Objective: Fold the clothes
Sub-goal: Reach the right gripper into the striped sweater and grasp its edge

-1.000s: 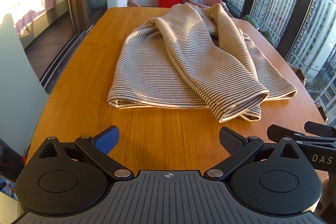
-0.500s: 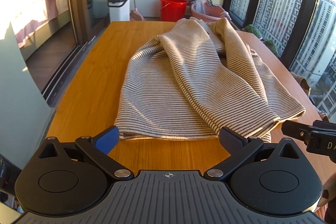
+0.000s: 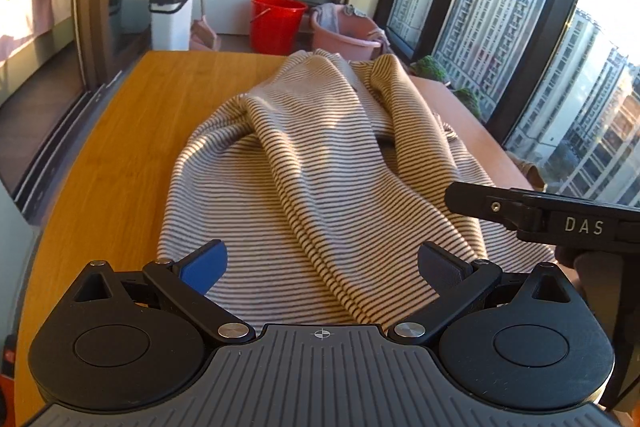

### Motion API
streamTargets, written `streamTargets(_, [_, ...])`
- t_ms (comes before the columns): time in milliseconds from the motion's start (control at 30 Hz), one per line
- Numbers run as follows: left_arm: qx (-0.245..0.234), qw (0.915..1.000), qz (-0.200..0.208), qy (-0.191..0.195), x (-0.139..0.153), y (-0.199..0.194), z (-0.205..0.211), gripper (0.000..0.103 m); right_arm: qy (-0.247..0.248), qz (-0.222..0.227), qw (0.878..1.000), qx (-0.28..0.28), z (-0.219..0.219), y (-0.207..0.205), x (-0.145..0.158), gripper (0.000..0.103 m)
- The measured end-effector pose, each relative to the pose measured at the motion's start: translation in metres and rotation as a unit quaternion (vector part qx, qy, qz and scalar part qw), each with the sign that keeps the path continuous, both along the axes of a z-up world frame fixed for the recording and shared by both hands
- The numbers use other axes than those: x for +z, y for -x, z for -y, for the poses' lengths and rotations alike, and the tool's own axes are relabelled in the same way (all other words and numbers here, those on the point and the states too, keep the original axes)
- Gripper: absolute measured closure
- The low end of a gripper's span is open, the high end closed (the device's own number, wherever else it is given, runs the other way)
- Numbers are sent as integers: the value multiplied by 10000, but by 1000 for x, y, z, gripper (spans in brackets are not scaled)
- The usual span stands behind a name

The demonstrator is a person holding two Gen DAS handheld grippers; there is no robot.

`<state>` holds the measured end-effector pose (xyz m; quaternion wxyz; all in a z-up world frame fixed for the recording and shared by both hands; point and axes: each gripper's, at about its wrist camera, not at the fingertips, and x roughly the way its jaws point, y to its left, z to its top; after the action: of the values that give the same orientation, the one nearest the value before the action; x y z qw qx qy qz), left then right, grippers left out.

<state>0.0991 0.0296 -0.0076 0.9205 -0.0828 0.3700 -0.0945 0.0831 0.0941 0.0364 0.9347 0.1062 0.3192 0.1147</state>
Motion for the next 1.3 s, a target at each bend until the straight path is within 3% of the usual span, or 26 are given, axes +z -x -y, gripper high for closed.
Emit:
streamTargets(167, [-208,9994,240,-135,15,-44,9,0,638,590,9962,18,-2,-33,35,0])
streamTargets(300, [-721,9871,425,-1363,20,-84,26,0,1043,-141,9944,64,1,-96,38,0])
streamTargets(333, [-768,9813,498,-1693,18,-94,30,0,1019,-205,9946,-9,3,-107,36,0])
streamTargets(367, [-817,9793,531,-1777,16,-103,32,0,981,-156,9950,-78,4,-117,33,0])
streamTargets(500, [-617,9946,339,-765,7,-137,30,0,738,99,9966,-364,2,-157,21,0])
streamTargets(600, [-726,9926,151,-959,-9,-146,43,0,824,-81,9958,-398,-4,-179,3,0])
streamTargets(667, [-631,9871,171,-1464,-18,-148,45,0,1258,-205,9912,-349,-11,-186,-11,0])
streamTargets(767, [-396,9834,157,-1765,-21,-151,26,0,2190,-158,9746,-441,-14,-185,-21,0])
streamTargets(867, [296,9790,344,-1987,-7,-157,-6,0,3466,392,9344,-725,-9,-178,-24,0])
streamTargets(933, [1037,9643,717,-2327,9,-162,-23,0,4025,707,9069,-1027,-3,-175,-23,0])
streamTargets(967, [1366,9573,868,-2393,17,-164,-32,0,4026,768,9046,-1172,2,-176,-19,0])
streamTargets(1033, [1704,9590,944,-2061,31,-169,-49,0,3521,885,9231,-1266,9,-170,-5,0])
streamTargets(1100, [1279,9802,801,-1281,38,-173,-58,0,2872,1030,9439,-1259,15,-162,9,0])
streamTargets(1167, [780,9918,713,-725,38,-178,-56,0,2033,1011,9680,-1073,23,-159,17,0])
streamTargets(1233, [282,9962,558,-601,25,-185,-41,0,1229,664,9869,-806,29,-164,13,0])
streamTargets(1300, [191,9961,345,-784,4,-194,-26,0,642,322,9960,-539,33,-166,1,0])
